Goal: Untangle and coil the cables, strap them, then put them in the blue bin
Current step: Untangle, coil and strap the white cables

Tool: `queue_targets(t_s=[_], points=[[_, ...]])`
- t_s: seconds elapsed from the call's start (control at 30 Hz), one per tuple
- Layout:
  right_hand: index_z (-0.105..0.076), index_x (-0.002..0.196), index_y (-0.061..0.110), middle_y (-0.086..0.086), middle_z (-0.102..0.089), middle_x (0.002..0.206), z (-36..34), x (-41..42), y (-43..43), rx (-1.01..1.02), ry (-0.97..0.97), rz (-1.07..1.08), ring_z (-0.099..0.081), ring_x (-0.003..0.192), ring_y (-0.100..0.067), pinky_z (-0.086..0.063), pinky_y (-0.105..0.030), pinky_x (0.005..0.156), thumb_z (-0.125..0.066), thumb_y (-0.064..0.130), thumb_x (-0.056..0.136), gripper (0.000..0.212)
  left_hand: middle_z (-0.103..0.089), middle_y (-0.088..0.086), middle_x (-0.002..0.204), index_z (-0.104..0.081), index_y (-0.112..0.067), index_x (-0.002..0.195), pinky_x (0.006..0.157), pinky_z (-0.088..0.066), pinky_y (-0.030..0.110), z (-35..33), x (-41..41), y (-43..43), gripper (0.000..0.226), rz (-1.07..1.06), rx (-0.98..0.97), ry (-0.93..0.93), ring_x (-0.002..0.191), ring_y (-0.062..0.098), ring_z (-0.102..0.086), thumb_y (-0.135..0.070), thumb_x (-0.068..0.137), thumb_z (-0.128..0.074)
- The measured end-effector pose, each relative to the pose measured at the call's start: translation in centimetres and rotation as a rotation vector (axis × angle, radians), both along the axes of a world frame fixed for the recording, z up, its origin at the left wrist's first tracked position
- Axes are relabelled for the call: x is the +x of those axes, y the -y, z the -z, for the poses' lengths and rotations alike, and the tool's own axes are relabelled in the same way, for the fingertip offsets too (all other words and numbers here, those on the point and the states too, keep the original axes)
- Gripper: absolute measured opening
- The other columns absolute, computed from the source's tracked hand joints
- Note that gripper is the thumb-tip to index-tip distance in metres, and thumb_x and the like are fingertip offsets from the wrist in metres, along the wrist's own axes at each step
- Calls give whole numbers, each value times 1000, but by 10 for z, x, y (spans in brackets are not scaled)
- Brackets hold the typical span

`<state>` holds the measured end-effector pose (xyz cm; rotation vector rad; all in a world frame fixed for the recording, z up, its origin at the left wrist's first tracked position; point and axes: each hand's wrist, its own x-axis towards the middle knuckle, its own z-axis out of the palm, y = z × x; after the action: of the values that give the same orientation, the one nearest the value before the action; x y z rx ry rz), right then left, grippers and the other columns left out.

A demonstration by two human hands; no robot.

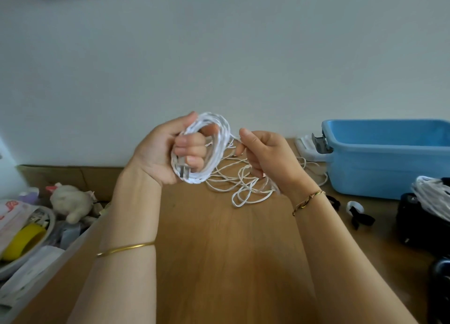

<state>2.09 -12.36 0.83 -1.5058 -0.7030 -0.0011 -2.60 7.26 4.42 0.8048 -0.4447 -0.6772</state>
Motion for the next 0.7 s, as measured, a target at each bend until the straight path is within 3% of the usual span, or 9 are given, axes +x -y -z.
queue_targets(t_s=[0.07,0.17,0.27,0.37,0.43,0.53,0.63,0.7], points=[[-66,77,8,1,-24,52,2,0,2,-12,-53,-91,-21,44,-10,-29,-20,37,-46,27,99,35,-47,4,51,-61,11,105,57,-46,28,2,2,-5,42,-112,-113,-40,48,13,-39,-27,99,-42],[-67,91,4,-2,-34,57,5,1,3,-115,-124,-191,-23,45,-10,-24,-20,36,-49,19,97,25,-45,-5,46,-65,6,90,46,-43,19,-1,-2,4,43,-459,-283,-35,39,9,-42,-30,96,-43],[-67,89,3,-3,-44,60,8,3,8,-193,-195,-216,-25,43,-9,-19,-20,37,-54,18,94,20,-46,-4,52,-61,7,87,55,-46,18,-5,-2,5,44,-747,-481,-19,46,9,-43,-27,100,-35],[-66,79,5,-5,-42,59,7,3,15,-199,-238,-235,-24,39,-7,-14,-20,37,-55,27,93,28,-56,1,61,-53,-4,82,72,-53,34,-2,2,-4,37,-1045,-441,59,66,12,-51,-25,103,-31],[-68,78,5,0,-40,54,3,-1,15,-299,-167,-253,-26,39,-6,-17,-20,38,-58,30,90,30,-64,2,65,-50,-8,85,78,-52,43,4,9,-6,34,-1187,-376,61,73,11,-59,-28,104,-30],[-70,78,4,0,-39,51,-3,-9,8,-481,-33,-257,-30,43,-7,-25,-19,43,-64,26,87,25,-69,0,74,-48,-14,86,86,-51,42,13,20,2,29,-1381,-155,135,77,7,-65,-26,105,-30],[-71,78,3,-4,-38,50,-10,-13,7,-469,32,-215,-30,47,-12,-29,-22,51,-66,26,86,24,-67,1,81,-48,-14,83,71,-54,32,24,25,14,25,-1573,285,415,65,4,-63,-19,104,-35],[-72,82,2,-7,-45,55,-14,-13,8,-389,48,-156,-35,52,-13,-33,-22,55,-67,21,84,20,-65,-5,78,-52,-10,88,66,-50,24,30,24,23,20,-1593,649,638,62,-1,-58,-17,102,-39]])
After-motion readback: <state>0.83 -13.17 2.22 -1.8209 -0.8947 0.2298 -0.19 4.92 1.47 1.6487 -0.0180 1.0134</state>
